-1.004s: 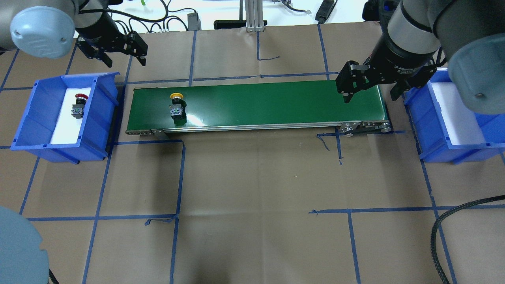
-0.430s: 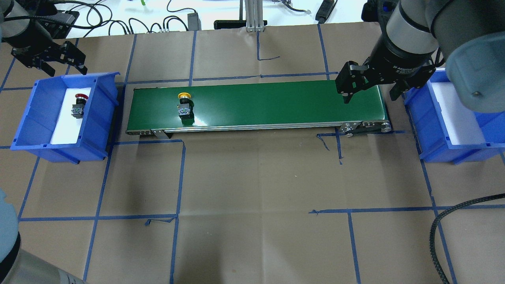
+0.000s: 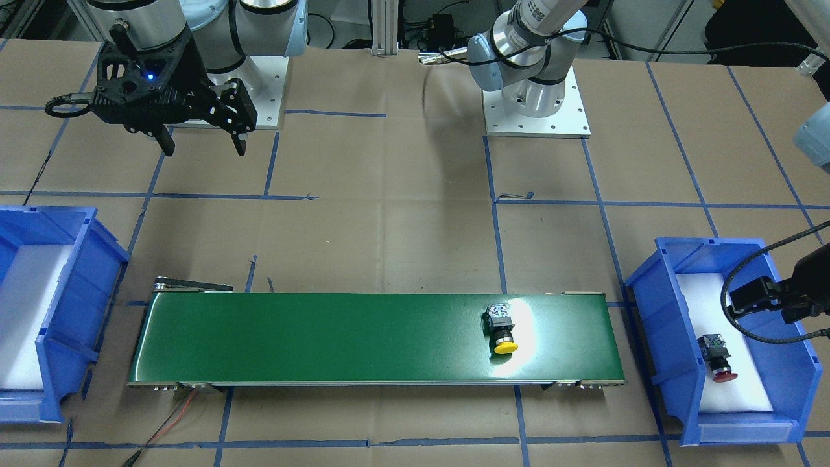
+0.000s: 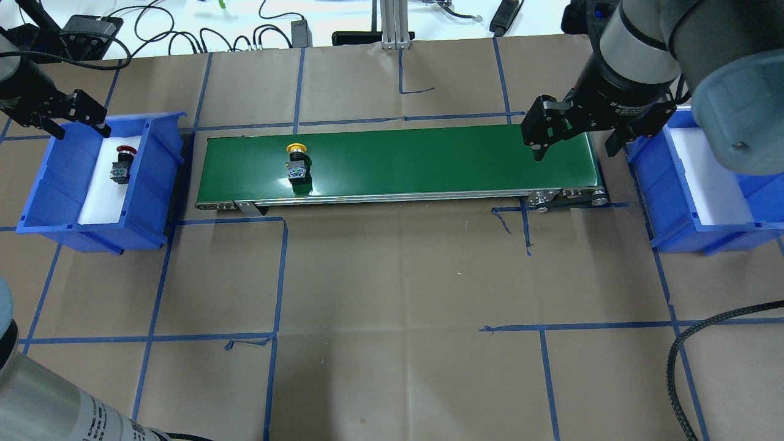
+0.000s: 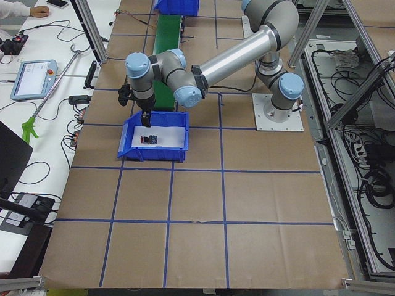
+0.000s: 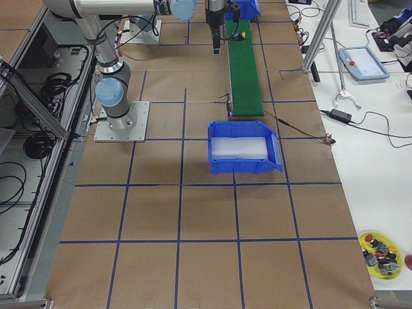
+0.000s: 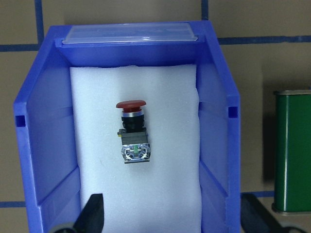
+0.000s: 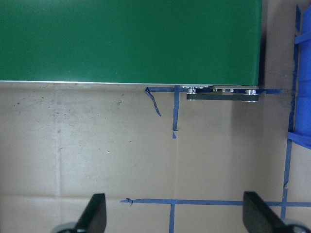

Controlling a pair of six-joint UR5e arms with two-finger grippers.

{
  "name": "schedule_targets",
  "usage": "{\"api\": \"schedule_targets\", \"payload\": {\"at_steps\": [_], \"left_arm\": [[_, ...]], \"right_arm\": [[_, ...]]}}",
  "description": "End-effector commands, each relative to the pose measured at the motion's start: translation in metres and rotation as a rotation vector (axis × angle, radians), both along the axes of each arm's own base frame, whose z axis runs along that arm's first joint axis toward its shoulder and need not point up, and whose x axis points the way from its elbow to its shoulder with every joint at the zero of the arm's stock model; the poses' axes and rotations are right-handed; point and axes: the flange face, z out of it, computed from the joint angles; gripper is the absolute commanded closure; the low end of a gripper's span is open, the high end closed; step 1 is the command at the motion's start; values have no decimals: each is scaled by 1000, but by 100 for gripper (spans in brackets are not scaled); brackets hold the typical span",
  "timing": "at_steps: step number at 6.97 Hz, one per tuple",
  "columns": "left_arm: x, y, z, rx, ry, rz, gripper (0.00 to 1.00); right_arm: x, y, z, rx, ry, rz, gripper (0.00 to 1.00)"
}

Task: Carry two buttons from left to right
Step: 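Return the left gripper to the bin and grasp the red-capped button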

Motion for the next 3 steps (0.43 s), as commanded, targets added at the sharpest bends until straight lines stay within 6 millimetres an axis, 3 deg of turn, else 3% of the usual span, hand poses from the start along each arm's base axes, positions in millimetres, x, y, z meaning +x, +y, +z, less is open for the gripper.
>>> {"api": "schedule_targets", "payload": {"at_steps": [1, 3], "left_arm": [[9, -12, -47, -20, -12, -1, 0], [14, -18, -70, -13, -15, -2, 1]], "right_arm": [[1, 0, -1, 2, -5, 0, 0], [1, 0, -2, 3, -5, 0, 0]]}}
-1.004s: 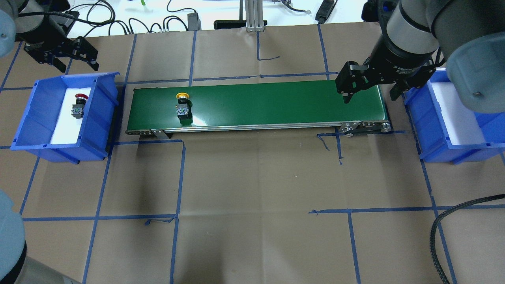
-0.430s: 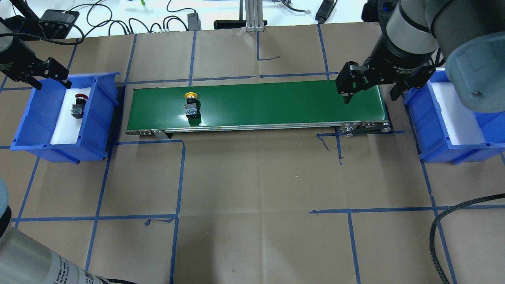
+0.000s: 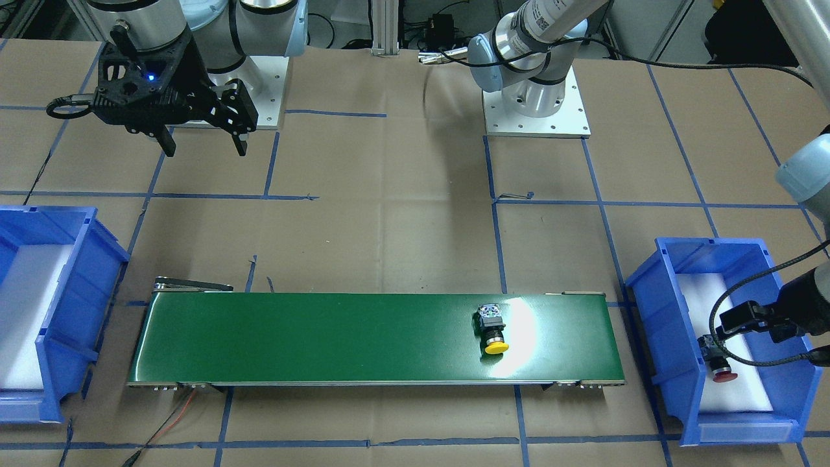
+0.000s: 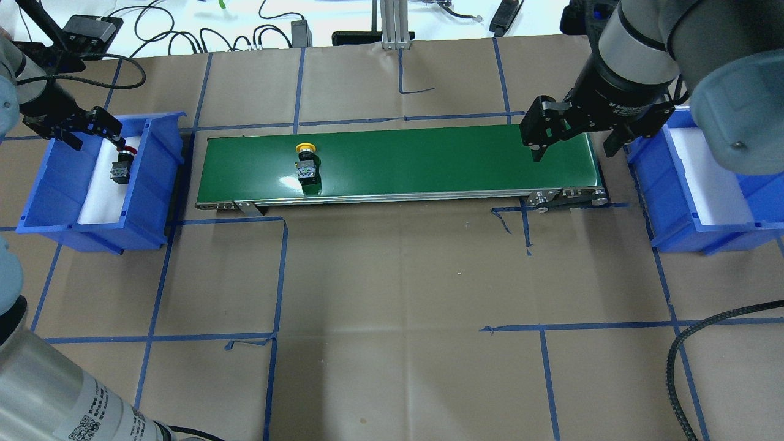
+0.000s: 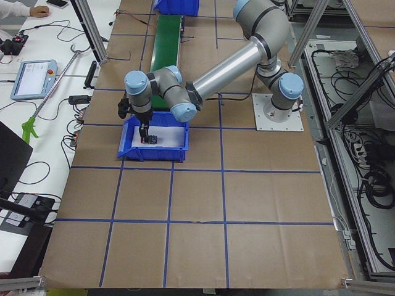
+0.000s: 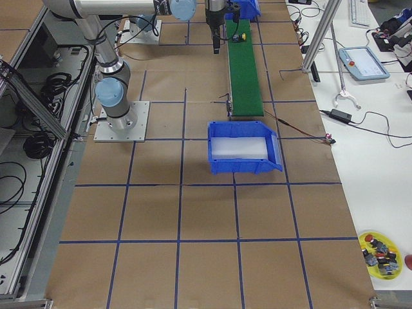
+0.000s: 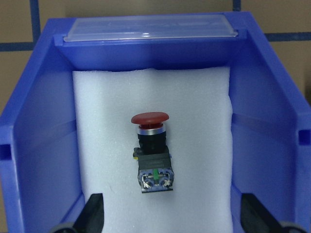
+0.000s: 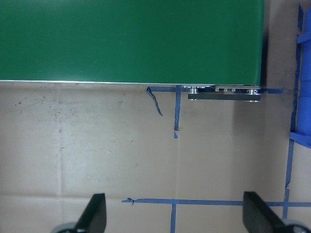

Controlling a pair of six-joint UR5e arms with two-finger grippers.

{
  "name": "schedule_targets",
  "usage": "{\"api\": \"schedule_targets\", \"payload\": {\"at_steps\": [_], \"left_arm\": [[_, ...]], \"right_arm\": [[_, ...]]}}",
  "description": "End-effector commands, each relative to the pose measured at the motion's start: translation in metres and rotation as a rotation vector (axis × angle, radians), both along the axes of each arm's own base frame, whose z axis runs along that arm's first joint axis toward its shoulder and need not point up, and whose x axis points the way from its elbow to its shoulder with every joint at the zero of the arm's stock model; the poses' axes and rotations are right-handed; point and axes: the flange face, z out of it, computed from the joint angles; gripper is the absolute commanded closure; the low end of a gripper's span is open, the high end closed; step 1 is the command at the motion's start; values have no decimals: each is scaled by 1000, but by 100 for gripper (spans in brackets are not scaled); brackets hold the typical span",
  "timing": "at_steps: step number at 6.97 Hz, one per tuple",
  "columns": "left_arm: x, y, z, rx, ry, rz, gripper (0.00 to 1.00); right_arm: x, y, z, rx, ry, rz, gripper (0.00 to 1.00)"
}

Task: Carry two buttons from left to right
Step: 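Return the left gripper to the bin and grasp the red-capped button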

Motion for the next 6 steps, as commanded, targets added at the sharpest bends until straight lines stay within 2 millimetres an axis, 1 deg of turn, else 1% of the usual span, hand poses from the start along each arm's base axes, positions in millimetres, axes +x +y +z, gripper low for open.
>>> {"api": "schedule_targets", "payload": {"at_steps": [1, 2, 3, 4, 5, 6], "left_arm": [[4, -5, -32, 3, -4, 2, 1], [5, -6, -51, -1, -6, 5, 1], [4, -4, -64, -2, -8, 6, 1], [4, -4, -69, 4, -7, 5, 1], [5, -5, -69, 2, -9, 5, 8], [4, -7, -65, -4, -13, 11, 26]], "right_arm": [[1, 0, -1, 3, 0, 1, 0], [0, 0, -2, 4, 1, -1, 0], [0, 0, -3, 6, 1, -1, 0], [0, 0, -3, 6, -2, 0, 0], [0, 0, -3, 6, -3, 0, 0], [0, 0, -3, 6, -3, 0, 0]]}}
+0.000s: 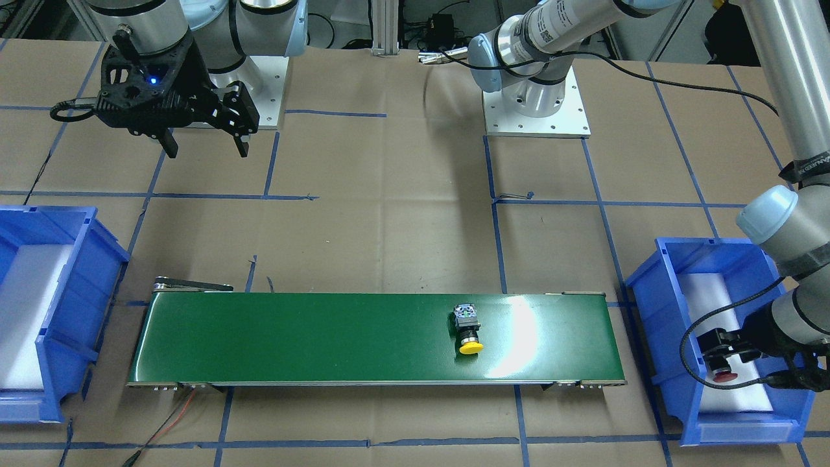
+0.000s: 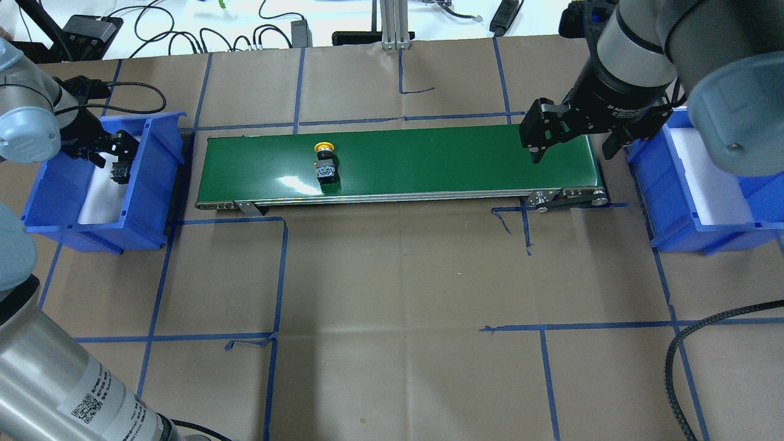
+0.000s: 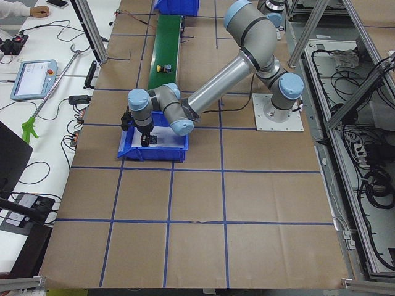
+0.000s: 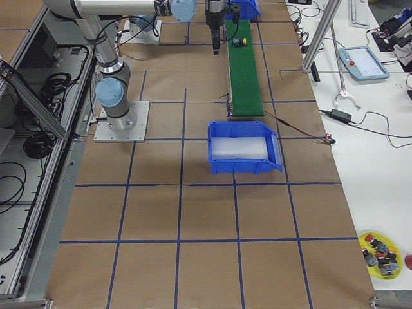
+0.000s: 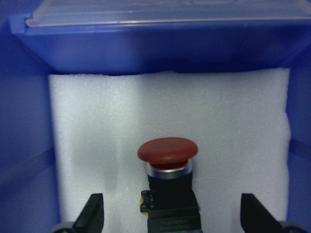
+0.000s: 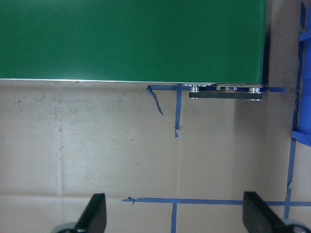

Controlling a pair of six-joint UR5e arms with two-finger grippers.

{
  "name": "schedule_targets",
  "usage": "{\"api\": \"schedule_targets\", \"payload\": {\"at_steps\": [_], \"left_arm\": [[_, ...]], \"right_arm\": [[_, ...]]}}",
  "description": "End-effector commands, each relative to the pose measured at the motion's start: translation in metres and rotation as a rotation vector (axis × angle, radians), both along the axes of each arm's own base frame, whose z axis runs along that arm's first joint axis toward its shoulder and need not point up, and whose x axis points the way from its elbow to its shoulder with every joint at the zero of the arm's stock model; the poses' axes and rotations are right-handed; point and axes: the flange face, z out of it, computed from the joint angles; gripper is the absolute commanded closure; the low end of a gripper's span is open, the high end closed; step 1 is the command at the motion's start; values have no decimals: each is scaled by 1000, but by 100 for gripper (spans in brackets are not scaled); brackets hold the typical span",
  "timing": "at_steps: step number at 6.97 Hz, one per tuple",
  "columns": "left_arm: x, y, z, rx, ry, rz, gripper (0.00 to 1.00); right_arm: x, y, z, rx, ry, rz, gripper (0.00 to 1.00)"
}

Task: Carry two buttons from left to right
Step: 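Return the left gripper to the bin and grasp the red-capped button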

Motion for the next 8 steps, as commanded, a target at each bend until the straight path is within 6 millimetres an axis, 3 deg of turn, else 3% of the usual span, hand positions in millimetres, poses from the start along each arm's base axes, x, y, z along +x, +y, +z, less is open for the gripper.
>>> {"api": "schedule_targets", "payload": {"at_steps": [1, 3, 4, 6, 8], "left_arm": [[0, -1, 0, -3, -2, 7, 52], [-1, -2, 3, -4, -1, 15, 87], [-3, -2, 12, -9, -1, 21, 97], [-2, -3, 41, -15, -6, 20, 97], [-5, 9, 78, -6, -3, 18, 97]], "right_arm": [[0, 0, 0, -3, -2, 0, 0], [0, 0, -1, -1, -4, 0, 0], [0, 0, -1, -1, -2, 0, 0], [1, 0, -1, -1, -4, 0, 0], [1, 0, 0, -3, -4, 0, 0]]}}
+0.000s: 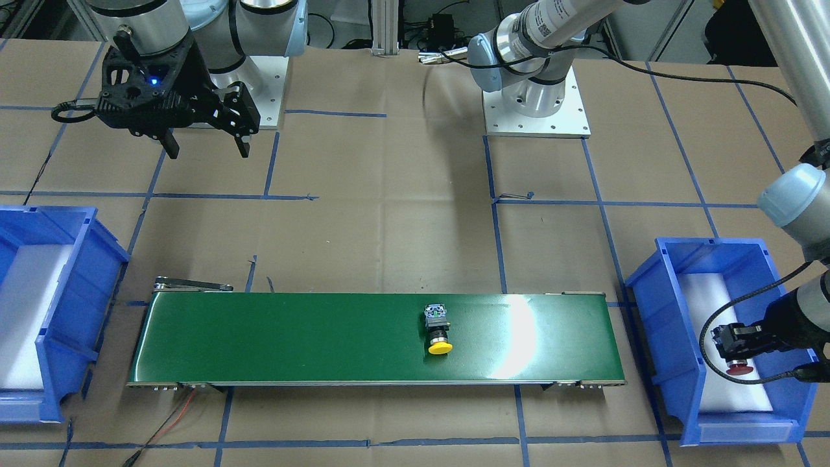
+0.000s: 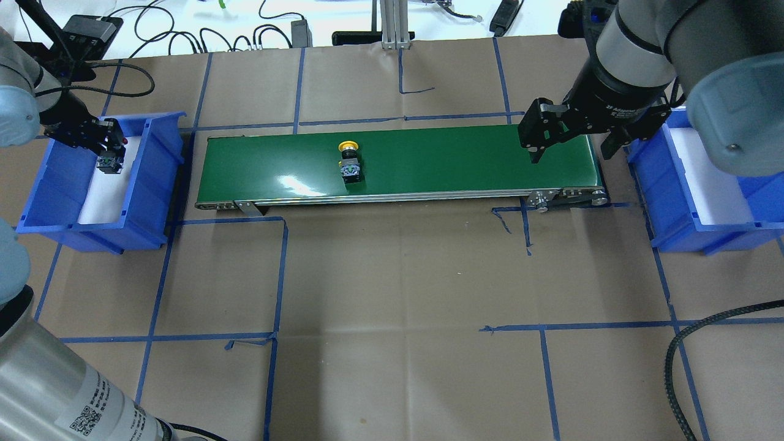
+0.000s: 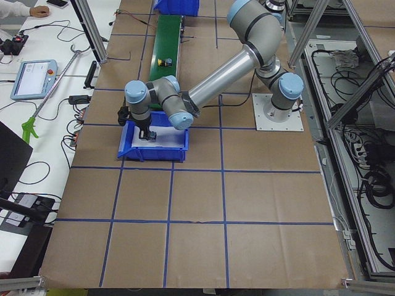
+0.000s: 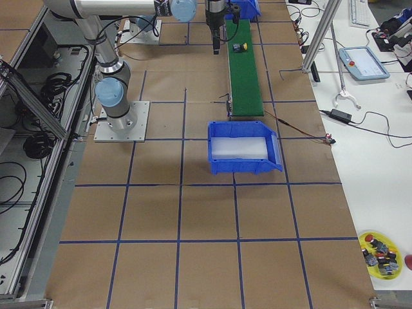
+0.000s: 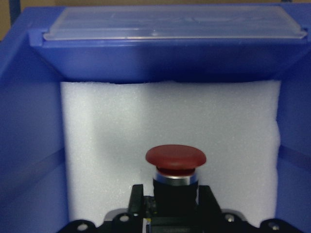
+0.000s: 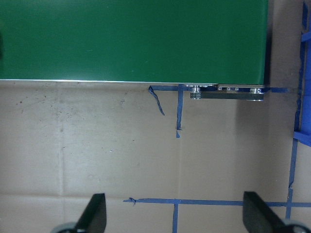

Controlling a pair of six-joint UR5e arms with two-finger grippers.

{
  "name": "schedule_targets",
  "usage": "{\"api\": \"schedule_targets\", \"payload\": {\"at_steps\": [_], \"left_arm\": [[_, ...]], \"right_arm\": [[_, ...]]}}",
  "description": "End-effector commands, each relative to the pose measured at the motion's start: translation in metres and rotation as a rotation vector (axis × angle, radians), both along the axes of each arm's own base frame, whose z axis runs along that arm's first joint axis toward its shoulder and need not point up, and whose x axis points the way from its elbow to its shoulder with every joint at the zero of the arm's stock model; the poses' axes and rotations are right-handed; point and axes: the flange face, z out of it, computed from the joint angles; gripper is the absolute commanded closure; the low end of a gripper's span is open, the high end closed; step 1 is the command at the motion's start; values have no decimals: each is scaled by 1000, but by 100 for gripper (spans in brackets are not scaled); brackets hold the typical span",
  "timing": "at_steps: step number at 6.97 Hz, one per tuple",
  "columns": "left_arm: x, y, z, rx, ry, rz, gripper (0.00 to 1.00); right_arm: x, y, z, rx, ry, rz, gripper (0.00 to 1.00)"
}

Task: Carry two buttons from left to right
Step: 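Return the left gripper to the bin and grasp the red-capped button, then carry the red button onto the conveyor with the left gripper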

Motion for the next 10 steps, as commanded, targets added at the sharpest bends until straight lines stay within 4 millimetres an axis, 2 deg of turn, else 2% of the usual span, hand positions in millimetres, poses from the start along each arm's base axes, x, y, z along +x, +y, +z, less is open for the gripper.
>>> {"api": "schedule_targets", "payload": {"at_steps": [1, 2, 3, 4, 5, 6, 9, 10], "left_arm": [[-4, 17, 50, 9, -28, 1, 97], [-11, 31, 85, 25, -45, 0, 97], [-18, 38, 105, 32, -42, 3, 97], [-29, 38, 107, 34, -33, -5, 97], [-58, 29, 105, 37, -24, -1, 97], [-98, 23, 110, 31, -27, -6, 97], [-205, 16, 106, 34, -33, -25, 97], [-228, 16, 103, 34, -29, -22, 97]], "right_arm": [[0, 0, 0, -1, 1, -2, 0], [0, 0, 0, -2, 0, -2, 0], [0, 0, 1, -2, 1, 0, 0], [0, 0, 1, -4, 0, 0, 0], [0, 0, 1, -4, 0, 0, 0], [0, -1, 1, -5, 1, 0, 0], [-1, -1, -1, -2, 2, 1, 0], [-1, -1, -1, -2, 2, 1, 0]]}}
